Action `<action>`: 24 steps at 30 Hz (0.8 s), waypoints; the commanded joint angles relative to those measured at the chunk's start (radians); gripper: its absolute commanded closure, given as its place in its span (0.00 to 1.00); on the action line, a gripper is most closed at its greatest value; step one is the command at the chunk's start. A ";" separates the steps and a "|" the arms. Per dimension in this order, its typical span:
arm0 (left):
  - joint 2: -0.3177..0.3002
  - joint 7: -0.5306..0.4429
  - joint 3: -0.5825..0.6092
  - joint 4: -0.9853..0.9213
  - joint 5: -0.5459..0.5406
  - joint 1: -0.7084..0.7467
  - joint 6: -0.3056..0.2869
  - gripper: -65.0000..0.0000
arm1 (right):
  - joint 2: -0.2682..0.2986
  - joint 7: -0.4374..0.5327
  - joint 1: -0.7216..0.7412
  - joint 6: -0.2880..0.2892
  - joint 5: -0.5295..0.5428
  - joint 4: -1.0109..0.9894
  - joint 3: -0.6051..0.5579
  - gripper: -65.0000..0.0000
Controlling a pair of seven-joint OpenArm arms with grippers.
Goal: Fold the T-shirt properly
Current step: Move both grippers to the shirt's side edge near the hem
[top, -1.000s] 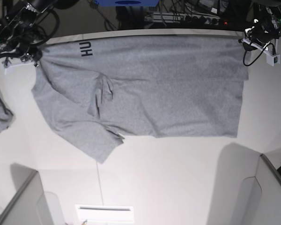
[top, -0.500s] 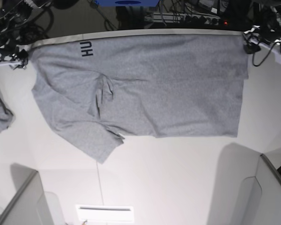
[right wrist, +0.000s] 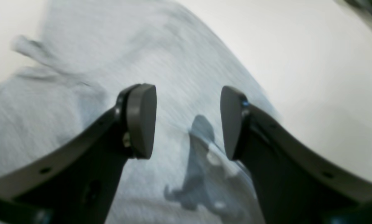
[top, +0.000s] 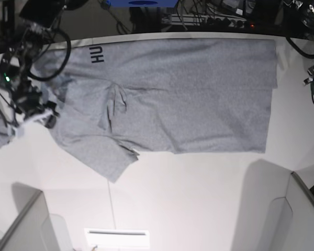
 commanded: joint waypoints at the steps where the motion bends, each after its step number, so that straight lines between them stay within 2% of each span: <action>1: -0.022 -0.016 0.010 0.013 -0.009 -0.012 -0.002 1.00 | 0.026 0.021 0.054 -0.004 0.006 -0.024 -0.011 0.52; 7: -0.022 -0.014 0.087 0.012 -0.008 -0.067 0.003 1.00 | 0.081 0.030 0.304 -0.004 0.005 -0.325 -0.120 0.52; 11: -0.022 -0.014 0.102 0.010 -0.008 -0.067 0.003 1.00 | 0.126 0.130 0.461 -0.004 0.005 -0.559 -0.248 0.50; 13: -0.022 -0.014 0.101 0.010 -0.008 -0.067 0.003 1.00 | 0.143 0.177 0.552 -0.001 0.005 -0.708 -0.309 0.45; 15: -0.022 -0.014 0.099 -0.007 -0.008 -0.065 0.003 1.00 | 0.153 0.223 0.627 0.032 0.005 -0.856 -0.364 0.41; 17: -0.022 -0.014 0.095 -0.039 -0.008 -0.061 0.003 1.00 | 0.156 0.271 0.702 0.109 0.000 -1.011 -0.426 0.40; 19: -0.022 -0.014 0.093 -0.073 -0.006 -0.061 0.003 1.00 | 0.161 0.315 0.754 0.151 0.000 -1.133 -0.476 0.40; 22: -0.022 -0.014 0.093 -0.090 -0.006 -0.059 0.003 1.00 | 0.161 0.387 0.789 0.152 0.000 -1.233 -0.559 0.40; 24: -0.022 -0.014 0.093 -0.094 -0.006 -0.059 0.003 1.00 | 0.161 0.398 0.788 0.154 0.000 -1.236 -0.602 0.40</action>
